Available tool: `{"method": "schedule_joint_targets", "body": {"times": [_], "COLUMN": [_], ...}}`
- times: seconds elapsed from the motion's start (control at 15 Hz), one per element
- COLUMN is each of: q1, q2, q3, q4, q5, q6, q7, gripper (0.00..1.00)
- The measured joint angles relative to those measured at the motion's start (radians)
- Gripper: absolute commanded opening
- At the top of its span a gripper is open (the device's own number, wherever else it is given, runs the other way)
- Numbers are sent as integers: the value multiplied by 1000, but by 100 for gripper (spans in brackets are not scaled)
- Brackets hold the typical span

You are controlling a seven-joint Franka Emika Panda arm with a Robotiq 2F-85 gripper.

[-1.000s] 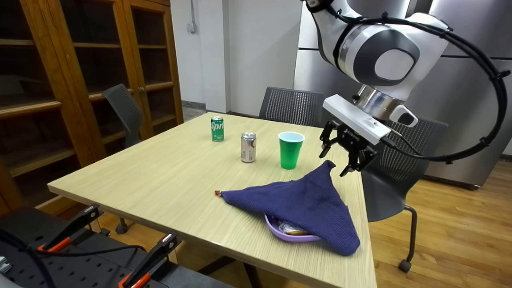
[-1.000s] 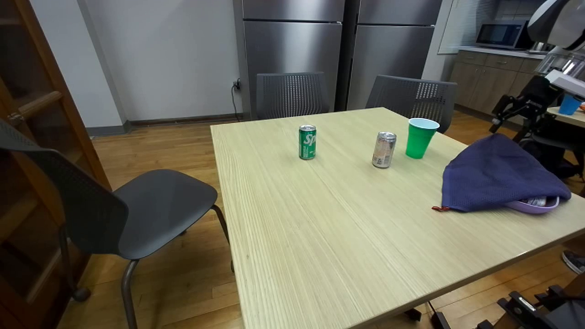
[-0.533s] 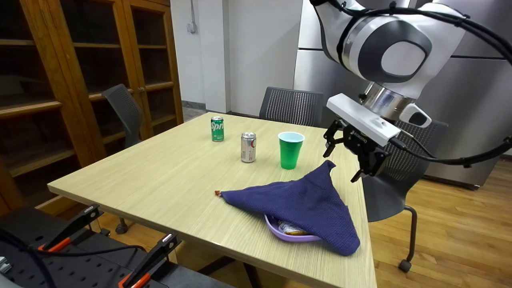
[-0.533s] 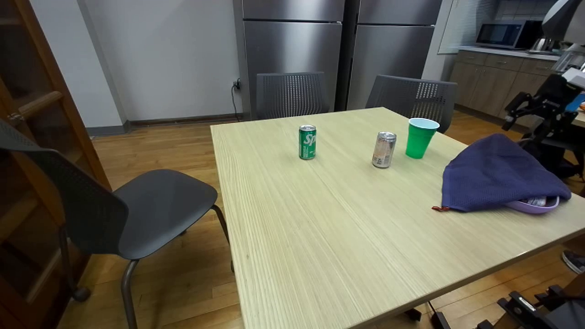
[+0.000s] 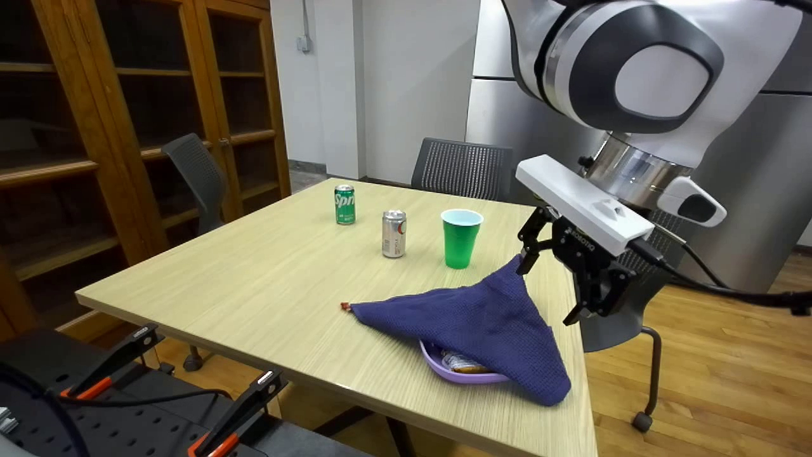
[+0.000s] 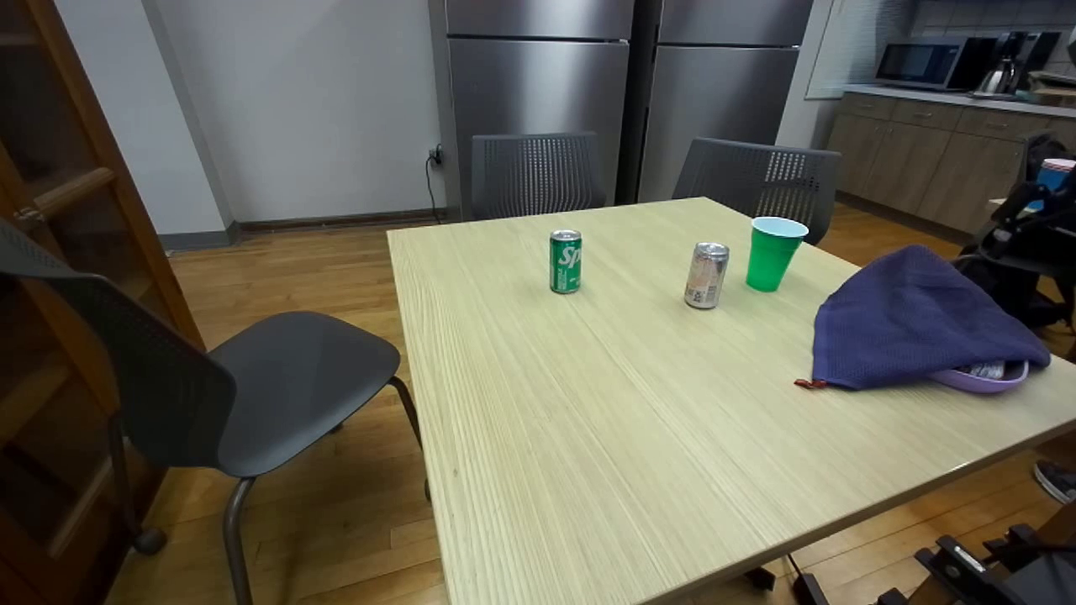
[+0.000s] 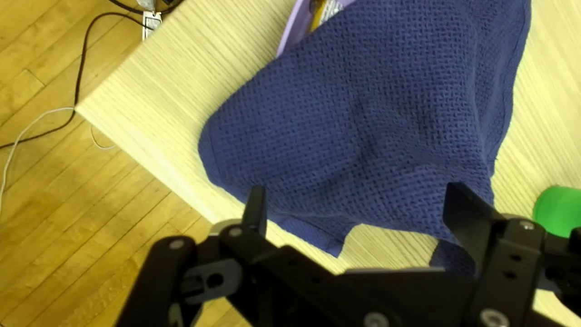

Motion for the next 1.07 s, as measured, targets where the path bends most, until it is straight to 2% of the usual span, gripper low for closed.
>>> {"method": "schedule_joint_targets", "body": {"times": [0.53,1.07], "q1": [0,0], "q2": [-50,-51], "q3": [-28,-20], "q4": [-191,-286], "q5": [8,76], "q6": [86,138], "q7": [20,20], "gripper": [100,100]}}
